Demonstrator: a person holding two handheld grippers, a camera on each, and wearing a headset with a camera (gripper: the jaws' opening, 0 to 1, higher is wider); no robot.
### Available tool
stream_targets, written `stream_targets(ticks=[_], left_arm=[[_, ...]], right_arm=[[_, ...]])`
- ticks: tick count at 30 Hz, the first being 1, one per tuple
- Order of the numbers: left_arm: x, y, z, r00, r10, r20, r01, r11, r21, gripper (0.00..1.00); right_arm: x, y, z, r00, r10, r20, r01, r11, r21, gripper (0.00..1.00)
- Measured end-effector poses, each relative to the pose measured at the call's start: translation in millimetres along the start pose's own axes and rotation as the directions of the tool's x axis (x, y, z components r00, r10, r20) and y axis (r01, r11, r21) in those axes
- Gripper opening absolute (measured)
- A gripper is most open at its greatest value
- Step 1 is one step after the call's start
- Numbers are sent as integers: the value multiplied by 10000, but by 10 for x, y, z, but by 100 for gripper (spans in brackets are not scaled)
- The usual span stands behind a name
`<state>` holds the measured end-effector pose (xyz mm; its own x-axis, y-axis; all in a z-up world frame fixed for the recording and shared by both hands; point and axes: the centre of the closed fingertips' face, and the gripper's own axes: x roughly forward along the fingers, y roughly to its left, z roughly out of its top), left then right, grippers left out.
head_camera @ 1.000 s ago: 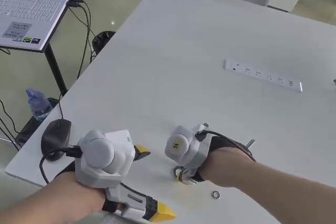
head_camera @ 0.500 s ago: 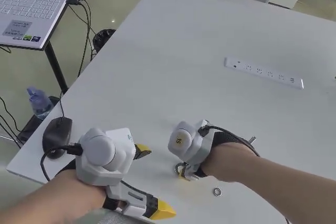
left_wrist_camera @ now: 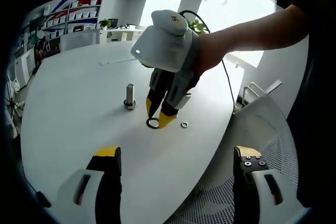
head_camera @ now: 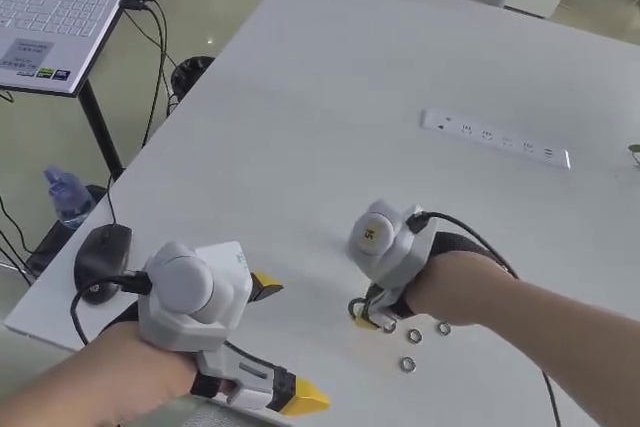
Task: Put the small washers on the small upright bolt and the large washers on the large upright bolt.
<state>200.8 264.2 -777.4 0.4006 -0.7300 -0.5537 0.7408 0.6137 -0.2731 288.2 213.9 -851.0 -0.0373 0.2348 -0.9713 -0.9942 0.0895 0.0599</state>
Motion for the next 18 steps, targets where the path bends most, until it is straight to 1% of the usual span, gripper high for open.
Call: stream_targets(ticks=[4,12,18], left_arm=[[8,-13,6,10000,-17,-11,17,10000,34,88],[30,-32,42,10000,-41,-3,41,9999,120,88],[51,-46,85,10000,-45,56,44,9998,185,88]], right_arm=[[-76,-62,-50,10000,-21,-12,21,9998,173,19],[-263,-152,-81,9998,-166,72,163,9992,351,19],[-382,-251,-104,9993,-336,136,329,9982,493,19]])
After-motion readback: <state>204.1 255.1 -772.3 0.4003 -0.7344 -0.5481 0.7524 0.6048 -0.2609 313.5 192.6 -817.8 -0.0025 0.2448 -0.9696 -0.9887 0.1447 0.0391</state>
